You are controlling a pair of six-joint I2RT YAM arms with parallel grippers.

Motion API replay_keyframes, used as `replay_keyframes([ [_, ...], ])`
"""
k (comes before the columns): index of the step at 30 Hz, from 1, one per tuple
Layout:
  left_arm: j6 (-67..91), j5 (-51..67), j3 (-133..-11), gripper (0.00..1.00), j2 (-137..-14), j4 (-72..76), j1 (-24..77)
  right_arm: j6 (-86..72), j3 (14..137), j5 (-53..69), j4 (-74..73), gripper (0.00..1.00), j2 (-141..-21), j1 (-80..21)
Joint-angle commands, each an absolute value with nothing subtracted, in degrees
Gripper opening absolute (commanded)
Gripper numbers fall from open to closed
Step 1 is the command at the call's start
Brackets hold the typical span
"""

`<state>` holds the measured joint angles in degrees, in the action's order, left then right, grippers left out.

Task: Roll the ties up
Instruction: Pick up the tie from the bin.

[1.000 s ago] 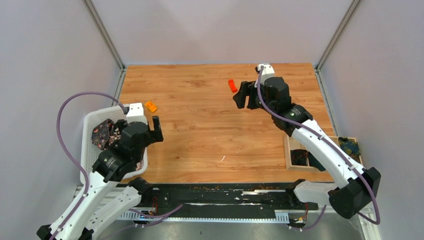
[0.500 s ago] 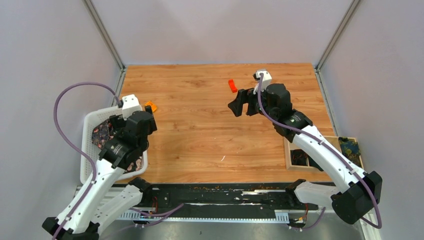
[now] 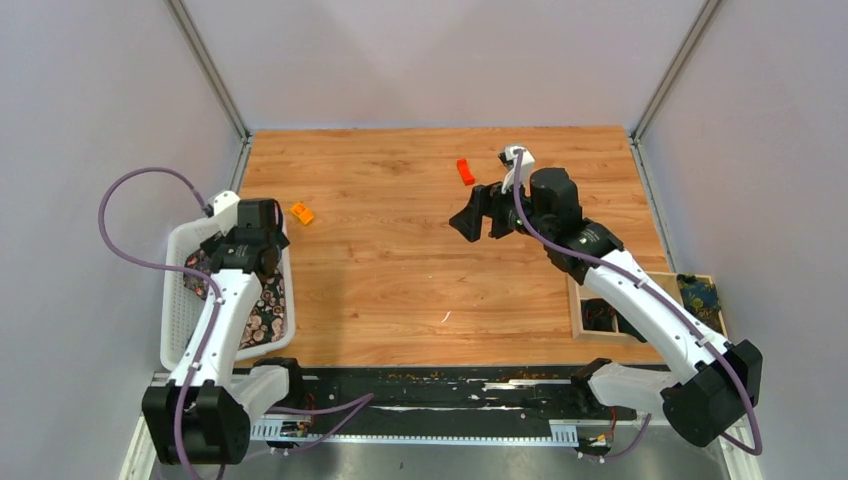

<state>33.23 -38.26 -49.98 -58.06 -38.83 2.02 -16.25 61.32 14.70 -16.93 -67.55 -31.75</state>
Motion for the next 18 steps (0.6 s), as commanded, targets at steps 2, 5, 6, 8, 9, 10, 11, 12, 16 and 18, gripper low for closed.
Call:
replay_keyframes([
  [2, 38.34, -31.45, -44.85, 1.0, -60.46, -30.06, -6.51, -16.92, 62.33, 19.49, -18.01, 0.86, -68.58, -31.97],
  [5, 39.24, -29.57, -42.39, 1.0, -63.06, -25.9, -9.13, -16.04, 64.12, 21.08, -20.43, 0.86, -69.97, -32.08],
  [6, 39.57, -29.36, -41.87, 1.0, -64.55, -25.02, -9.71, -15.74, 64.75, 21.36, -21.54, 0.86, -70.32, -32.16],
  [8, 40.27, -28.86, -40.97, 1.0, -66.85, -23.54, -11.06, -15.43, 65.68, 21.61, -23.44, 0.86, -70.72, -32.55],
  [9, 40.6, -27.91, -40.55, 1.0, -67.87, -22.22, -11.95, -15.45, 65.88, 21.62, -24.02, 0.86, -70.68, -32.74],
  [10, 40.8, -26.88, -40.18, 1.0, -68.72, -21.25, -12.73, -15.43, 65.96, 21.6, -24.35, 0.86, -70.59, -33.05],
  [11, 41.07, -26.24, -40.03, 1.0, -69.67, -20.32, -13.33, -15.46, 66.0, 21.5, -24.69, 0.86, -70.5, -33.26],
  [12, 40.89, -25.82, -39.9, 1.0, -70.49, -19.05, -13.67, -15.57, 66.01, 21.41, -24.89, 0.86, -70.37, -33.52],
  [16, 40.34, -25.28, -39.99, 1.0, -73.43, -16.04, -14.66, -16.05, 66.22, 20.66, -25.71, 0.86, -70.34, -34.7],
  [18, 40.54, -24.43, -40.07, 0.98, -74.45, -15.57, -15.32, -16.12, 66.55, 20.01, -26.15, 0.86, -70.58, -35.31],
])
